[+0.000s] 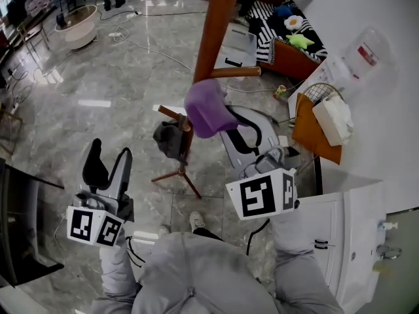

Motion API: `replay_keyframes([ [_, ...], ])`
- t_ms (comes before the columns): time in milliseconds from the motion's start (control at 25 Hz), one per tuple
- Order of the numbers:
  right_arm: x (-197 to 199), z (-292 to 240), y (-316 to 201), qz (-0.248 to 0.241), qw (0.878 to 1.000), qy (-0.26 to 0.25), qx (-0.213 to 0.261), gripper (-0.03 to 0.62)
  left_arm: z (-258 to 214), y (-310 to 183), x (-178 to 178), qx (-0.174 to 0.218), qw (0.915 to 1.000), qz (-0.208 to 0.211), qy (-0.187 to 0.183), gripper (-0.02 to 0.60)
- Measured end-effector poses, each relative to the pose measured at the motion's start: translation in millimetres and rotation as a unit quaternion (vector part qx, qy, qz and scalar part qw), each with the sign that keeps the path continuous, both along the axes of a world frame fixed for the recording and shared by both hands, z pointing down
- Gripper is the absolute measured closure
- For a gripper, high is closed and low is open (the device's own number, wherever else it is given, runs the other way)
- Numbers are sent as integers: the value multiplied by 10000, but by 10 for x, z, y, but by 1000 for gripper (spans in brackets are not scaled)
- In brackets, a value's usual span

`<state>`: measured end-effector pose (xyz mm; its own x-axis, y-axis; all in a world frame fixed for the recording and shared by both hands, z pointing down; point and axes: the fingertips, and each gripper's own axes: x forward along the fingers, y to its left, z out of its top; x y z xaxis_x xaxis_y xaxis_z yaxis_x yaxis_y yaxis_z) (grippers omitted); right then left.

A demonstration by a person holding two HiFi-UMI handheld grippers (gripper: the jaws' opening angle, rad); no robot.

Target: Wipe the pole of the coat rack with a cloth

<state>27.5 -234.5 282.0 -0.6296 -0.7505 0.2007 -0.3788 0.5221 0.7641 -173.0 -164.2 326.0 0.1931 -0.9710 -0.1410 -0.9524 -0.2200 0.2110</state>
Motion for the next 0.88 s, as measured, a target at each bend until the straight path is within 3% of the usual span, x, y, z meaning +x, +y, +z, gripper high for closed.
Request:
replay_keyframes([
  [160,-221,36,-48,-443,9936,931,451,519,4,107,-111,-39,9997,-259,-6,233],
  [320,-360,125,-94,-929,9841,1494,241,519,19,221,-233,-71,9986,-520,32,233],
  [520,-418,276,-100,-1252,9630,2377,215,525,54,322,-304,-92,9974,-712,83,233],
  [680,-378,317,-143,-1282,9551,2665,196,525,103,365,-347,-129,9966,-798,126,233],
  [880,-314,368,-100,-1104,9533,2754,568,525,132,334,-324,-187,9967,-778,106,233],
])
